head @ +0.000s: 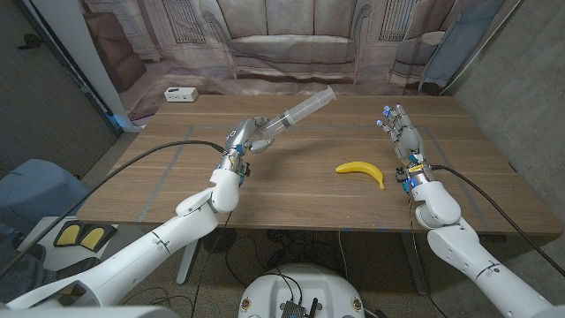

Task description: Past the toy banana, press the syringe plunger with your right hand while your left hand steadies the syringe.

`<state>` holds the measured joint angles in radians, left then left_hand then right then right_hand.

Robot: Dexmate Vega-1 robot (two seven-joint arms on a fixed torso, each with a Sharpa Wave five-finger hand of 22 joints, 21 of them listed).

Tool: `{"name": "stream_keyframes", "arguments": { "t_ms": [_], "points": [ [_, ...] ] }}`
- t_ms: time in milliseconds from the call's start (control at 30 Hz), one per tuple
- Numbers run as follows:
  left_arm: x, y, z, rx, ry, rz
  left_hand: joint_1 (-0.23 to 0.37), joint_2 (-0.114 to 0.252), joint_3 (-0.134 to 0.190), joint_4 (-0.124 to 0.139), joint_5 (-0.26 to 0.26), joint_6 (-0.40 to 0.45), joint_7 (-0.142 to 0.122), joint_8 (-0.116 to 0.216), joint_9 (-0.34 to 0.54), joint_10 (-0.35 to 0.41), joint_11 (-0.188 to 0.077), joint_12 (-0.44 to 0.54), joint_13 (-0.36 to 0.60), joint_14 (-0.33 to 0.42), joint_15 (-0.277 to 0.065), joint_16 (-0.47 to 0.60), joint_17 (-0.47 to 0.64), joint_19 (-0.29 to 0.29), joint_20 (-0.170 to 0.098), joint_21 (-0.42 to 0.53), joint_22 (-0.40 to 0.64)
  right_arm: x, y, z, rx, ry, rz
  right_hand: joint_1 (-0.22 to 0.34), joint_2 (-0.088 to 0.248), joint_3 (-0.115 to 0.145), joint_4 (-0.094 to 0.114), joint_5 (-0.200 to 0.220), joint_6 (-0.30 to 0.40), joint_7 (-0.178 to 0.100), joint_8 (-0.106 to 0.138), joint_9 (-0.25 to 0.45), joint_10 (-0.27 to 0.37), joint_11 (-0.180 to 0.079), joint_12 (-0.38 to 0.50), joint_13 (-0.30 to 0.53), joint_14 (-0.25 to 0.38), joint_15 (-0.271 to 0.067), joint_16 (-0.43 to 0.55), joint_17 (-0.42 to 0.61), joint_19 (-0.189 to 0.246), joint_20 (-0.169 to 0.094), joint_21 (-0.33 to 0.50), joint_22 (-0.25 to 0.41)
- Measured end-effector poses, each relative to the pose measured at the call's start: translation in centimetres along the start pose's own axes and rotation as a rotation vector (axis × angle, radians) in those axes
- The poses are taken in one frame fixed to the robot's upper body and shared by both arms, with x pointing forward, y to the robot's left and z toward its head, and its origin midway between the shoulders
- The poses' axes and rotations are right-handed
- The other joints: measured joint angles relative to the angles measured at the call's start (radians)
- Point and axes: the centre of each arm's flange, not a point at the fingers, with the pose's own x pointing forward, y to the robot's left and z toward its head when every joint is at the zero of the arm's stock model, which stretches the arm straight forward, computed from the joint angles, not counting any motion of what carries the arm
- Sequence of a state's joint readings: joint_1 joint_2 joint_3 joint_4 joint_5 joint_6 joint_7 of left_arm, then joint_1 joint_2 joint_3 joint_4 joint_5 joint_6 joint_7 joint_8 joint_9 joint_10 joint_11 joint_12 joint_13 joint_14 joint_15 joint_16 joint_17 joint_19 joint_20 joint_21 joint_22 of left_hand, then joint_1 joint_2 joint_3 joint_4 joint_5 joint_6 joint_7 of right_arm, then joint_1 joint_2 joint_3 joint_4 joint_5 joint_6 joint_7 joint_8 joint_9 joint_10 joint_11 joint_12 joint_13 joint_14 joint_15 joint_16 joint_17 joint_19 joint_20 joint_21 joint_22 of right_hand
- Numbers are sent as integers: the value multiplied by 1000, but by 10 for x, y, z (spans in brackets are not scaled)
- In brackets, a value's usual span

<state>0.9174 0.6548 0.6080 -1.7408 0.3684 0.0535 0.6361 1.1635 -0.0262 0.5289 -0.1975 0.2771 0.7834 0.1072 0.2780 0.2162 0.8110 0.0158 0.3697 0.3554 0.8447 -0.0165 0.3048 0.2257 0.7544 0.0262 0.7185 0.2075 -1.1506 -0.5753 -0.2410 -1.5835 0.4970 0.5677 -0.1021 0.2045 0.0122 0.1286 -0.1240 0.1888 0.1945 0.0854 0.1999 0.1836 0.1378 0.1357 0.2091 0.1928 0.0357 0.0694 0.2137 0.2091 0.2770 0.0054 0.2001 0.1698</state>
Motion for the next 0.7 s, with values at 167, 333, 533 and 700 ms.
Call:
{"name": "stream_keyframes", "arguments": {
  "t_ms": [167, 333, 533, 700],
  "points": [
    [0, 0, -2, -18, -19, 23, 0, 0, 0, 0, 0, 0, 0, 0, 0, 0, 0, 0, 2, -2, -2, 0, 0, 0, 0, 3, 0, 4, 2, 5, -24, -13, 12, 0, 0, 0, 0, 0, 15, -15, 0, 0, 0, 0, 0, 0, 0, 0, 0, 0, -4, -4, -4, 0],
    [-1, 0, -1, -45, -44, 42, 0, 0, 0, 0, 0, 0, 0, -1, 0, 0, 0, 0, 5, -2, -2, 0, 0, 0, 0, 7, 0, 9, 4, 11, -51, -30, 23, 0, 0, 0, 0, 0, 22, -14, 0, 0, 0, 0, 0, 0, 0, 0, 0, 0, -4, -4, -4, 0],
    [1, -3, -9, -42, -23, 45, 0, 0, 0, 0, -4, 0, 0, -1, 0, 0, 0, 0, 5, -2, -2, 0, 0, -1, -3, 13, 0, 11, 6, 13, -90, -41, 27, 5, 5, 0, 0, 0, 22, -14, 0, 0, 9, -2, 0, 0, 6, -6, 0, 0, 7, -15, -4, 0],
    [3, -3, -1, -89, -77, 59, 0, 0, 0, 0, -4, 3, 0, -4, 0, 0, 0, -3, 9, -2, -2, 0, 5, -3, -5, 20, 0, 15, 12, 26, -128, -75, 47, 5, 5, 0, 0, 0, 18, -10, 0, 0, 13, 2, 0, 0, 7, -7, 0, 0, 7, -15, -4, 0]
  ]
}}
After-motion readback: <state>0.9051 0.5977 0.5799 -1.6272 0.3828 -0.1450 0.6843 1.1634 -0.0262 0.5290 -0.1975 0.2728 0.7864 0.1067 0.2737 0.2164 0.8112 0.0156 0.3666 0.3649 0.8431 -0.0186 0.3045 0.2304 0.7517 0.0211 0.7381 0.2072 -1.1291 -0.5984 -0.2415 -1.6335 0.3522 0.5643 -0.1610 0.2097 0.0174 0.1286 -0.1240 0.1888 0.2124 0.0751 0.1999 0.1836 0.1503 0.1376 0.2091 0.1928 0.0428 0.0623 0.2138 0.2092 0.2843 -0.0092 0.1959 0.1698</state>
